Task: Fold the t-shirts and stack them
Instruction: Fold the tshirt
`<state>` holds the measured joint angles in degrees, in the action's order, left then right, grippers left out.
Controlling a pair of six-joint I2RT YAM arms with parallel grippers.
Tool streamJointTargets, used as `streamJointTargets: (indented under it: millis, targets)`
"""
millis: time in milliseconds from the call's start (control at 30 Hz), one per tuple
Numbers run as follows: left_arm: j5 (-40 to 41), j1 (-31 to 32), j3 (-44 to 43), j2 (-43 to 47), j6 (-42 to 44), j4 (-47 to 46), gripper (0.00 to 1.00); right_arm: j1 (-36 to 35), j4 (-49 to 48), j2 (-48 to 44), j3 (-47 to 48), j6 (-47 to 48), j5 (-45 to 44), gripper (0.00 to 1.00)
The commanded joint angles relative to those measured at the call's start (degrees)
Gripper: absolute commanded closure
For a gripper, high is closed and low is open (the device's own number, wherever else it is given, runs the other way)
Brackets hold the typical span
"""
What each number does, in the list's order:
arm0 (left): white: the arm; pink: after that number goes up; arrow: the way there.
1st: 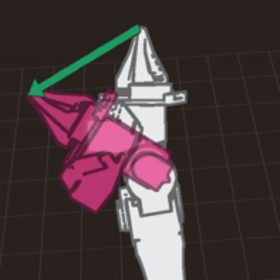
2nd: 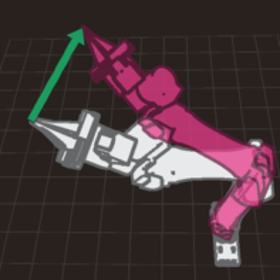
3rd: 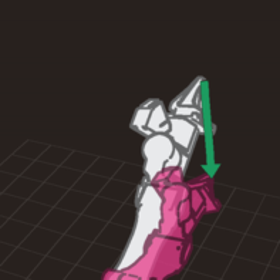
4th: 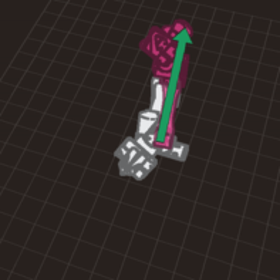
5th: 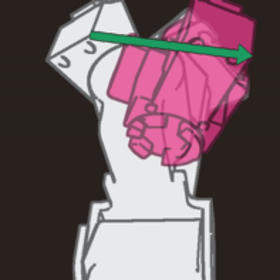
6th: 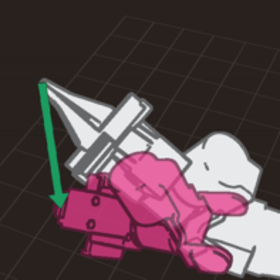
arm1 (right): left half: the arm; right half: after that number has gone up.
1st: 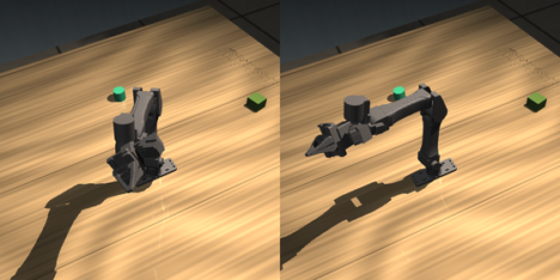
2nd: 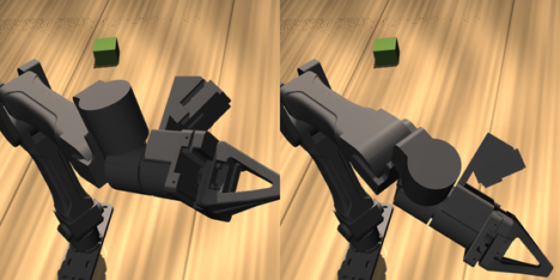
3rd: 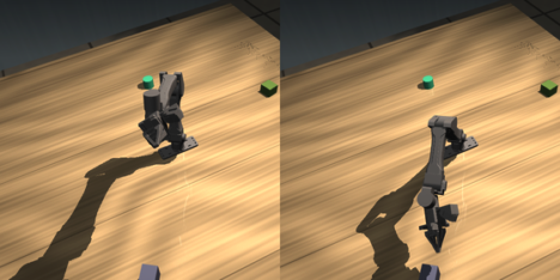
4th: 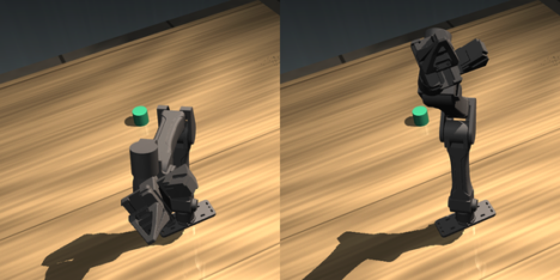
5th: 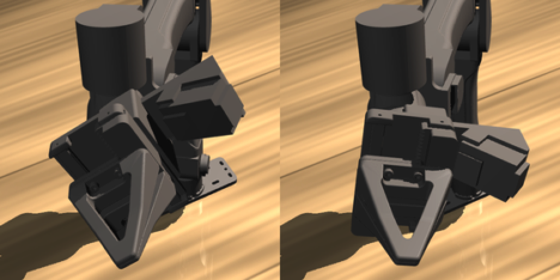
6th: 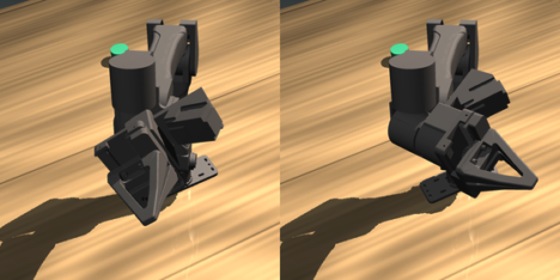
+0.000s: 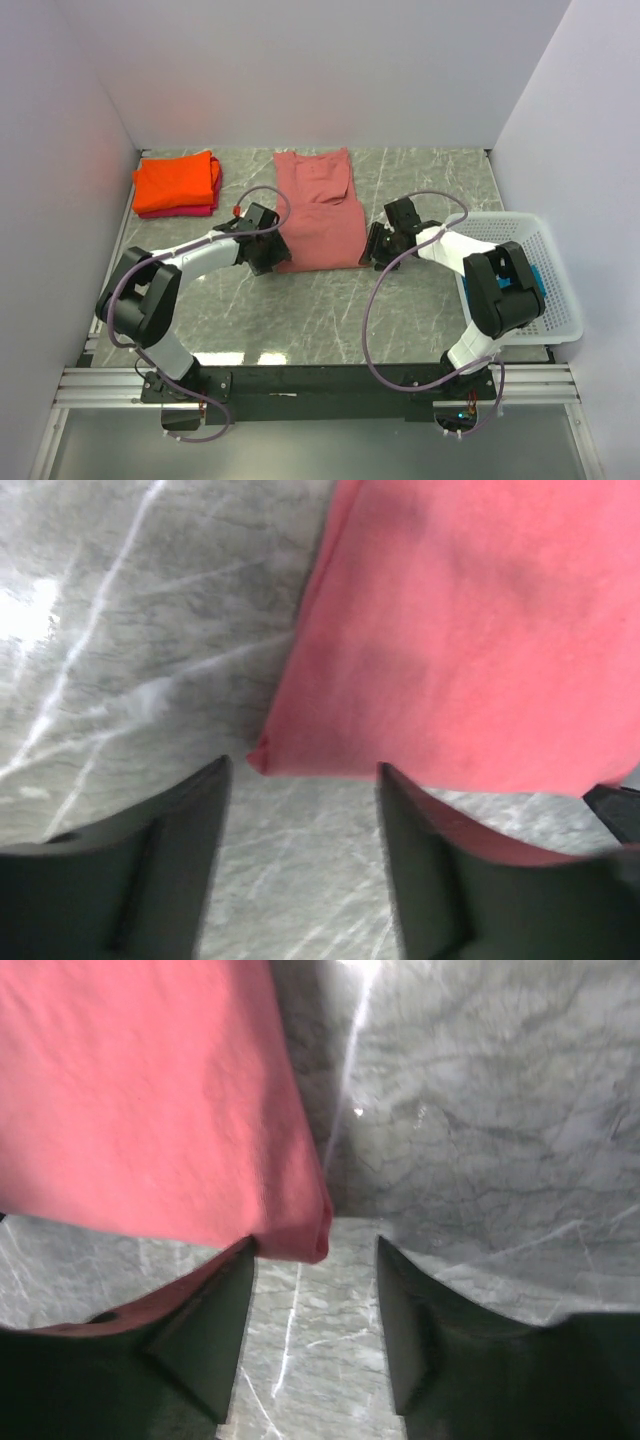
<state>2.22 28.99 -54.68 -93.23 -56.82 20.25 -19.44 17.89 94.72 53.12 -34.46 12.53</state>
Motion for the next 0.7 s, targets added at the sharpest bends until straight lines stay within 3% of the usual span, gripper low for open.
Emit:
streamJointTargets:
  millis: [0, 467, 567, 600, 633, 667]
  targets:
    - [0.0, -0.2, 1.4, 0.3, 0.0, -2.3, 0.39, 0.3, -3.5, -2.2, -1.0, -0.7, 0.4, 0.45]
    - [1.3, -0.1, 3.0, -4.3, -1.0, -3.9, 0.59, 0.3, -4.4, 1.4, -0.8, -0.7, 0.3, 0.68]
    - [1.3, -0.1, 2.9, -5.0, -1.1, -3.6, 0.77, 0.1, -4.5, 2.2, -1.0, -0.7, 0.6, 0.74]
    - [1.3, -0.1, 2.8, -5.3, -1.0, -3.6, 0.92, 0.2, -4.9, 2.4, -1.0, -0.8, 1.0, 0.78]
    - [1.3, -0.1, 2.9, -5.4, -1.1, -3.4, 0.99, 0.1, -5.1, 2.9, -1.0, -0.9, 1.3, 0.81]
    - [1.1, -0.1, 3.2, -5.4, -0.8, -3.5, 0.99, 0.0, -5.2, 3.0, -1.1, -0.9, 1.5, 0.93]
